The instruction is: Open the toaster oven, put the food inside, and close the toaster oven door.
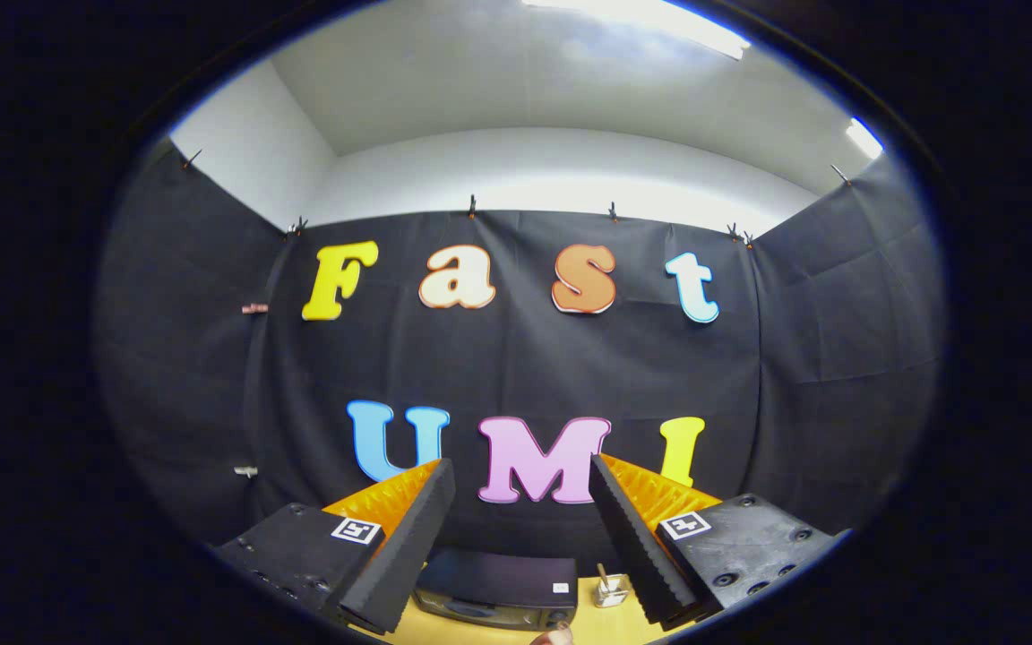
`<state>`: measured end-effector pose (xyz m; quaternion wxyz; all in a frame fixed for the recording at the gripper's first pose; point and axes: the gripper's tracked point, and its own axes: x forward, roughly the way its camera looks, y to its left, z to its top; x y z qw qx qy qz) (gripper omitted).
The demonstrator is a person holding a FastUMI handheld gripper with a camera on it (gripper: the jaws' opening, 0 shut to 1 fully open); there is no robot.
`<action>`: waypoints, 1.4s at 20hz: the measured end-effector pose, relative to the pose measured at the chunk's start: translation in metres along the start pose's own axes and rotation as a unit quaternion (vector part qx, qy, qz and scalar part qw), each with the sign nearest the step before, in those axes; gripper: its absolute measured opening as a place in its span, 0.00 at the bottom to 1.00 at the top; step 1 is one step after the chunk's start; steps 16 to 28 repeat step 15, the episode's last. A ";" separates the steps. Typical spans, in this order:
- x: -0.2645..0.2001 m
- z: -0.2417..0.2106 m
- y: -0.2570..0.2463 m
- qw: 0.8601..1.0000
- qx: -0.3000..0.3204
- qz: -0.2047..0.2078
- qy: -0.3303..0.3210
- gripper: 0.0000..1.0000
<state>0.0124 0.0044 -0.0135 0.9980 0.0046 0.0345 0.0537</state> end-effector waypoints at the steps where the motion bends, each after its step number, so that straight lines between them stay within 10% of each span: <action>1: -0.001 0.006 -0.001 1.000 0.007 0.003 -0.004 0.97; 28: -0.045 0.035 0.001 0.997 -0.004 -0.010 -0.074 0.97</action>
